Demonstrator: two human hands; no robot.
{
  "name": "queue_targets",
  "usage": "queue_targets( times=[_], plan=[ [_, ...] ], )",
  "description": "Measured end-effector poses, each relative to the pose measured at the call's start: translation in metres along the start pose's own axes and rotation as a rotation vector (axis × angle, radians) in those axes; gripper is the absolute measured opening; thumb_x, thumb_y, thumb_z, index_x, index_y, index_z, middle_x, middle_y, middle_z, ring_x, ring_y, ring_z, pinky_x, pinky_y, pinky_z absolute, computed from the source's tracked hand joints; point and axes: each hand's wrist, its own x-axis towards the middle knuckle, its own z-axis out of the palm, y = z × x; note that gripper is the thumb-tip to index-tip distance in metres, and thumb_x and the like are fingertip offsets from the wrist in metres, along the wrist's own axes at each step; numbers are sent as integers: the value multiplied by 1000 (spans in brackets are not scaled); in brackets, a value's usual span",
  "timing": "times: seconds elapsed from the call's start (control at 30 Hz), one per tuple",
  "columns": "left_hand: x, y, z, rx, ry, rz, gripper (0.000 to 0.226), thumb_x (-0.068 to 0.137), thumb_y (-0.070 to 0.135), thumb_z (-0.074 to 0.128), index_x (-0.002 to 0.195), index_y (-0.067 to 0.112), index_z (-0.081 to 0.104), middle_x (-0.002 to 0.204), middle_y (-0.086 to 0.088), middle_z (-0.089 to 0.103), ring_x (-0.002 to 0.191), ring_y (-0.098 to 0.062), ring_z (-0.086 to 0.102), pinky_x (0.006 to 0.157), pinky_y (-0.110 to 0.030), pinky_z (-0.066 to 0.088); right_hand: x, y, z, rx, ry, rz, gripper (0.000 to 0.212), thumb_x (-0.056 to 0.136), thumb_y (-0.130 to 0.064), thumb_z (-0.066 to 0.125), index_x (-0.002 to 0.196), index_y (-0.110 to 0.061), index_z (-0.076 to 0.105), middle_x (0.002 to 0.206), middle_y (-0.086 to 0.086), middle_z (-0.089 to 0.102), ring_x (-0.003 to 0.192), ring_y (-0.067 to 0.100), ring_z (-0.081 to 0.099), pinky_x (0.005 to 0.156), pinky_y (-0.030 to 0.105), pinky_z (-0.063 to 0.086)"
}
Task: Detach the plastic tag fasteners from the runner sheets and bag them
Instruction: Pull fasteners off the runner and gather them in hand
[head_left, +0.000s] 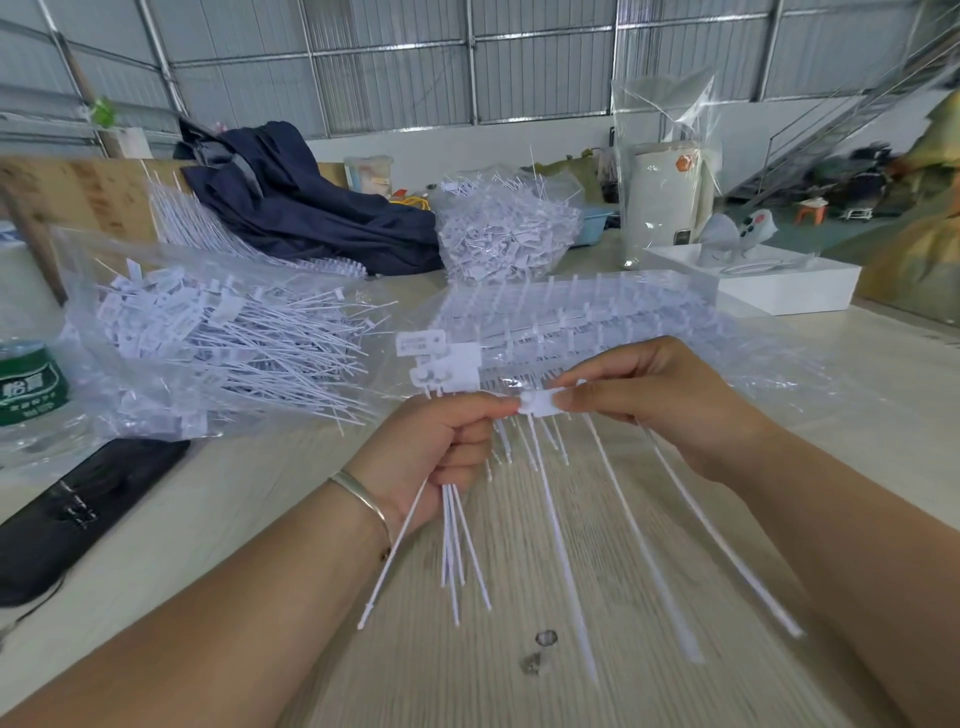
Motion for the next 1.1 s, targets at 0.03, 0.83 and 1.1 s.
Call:
queue_targets(
  times=[0.03,0.83,1.1],
  plan=[
    [0,0,0,38,9,3,23,67,12,72,66,19,50,46,9,23,34,-3,16,29,-14,11,0,-1,-1,-2,-3,14,14,75,-4,77,88,-3,77,48,-13,58,45,-2,49,47,4,34],
    [-3,-3,-5,330,-13,13,50,74,-1,78,48,26,45,48,8,30,39,-8,24,37,-16,20,4,8,-5,-273,-2,117,14,84,-18,73,84,-7,65,64,-6,56,60,7,48,60,19,35],
    [-5,-4,2,201,7,-115,43,78,56,63,66,19,45,53,5,38,37,-6,28,32,-15,20,1,5,-1,-288,-118,84,11,89,-1,61,87,-9,68,58,0,51,57,12,43,60,23,35]
  ],
)
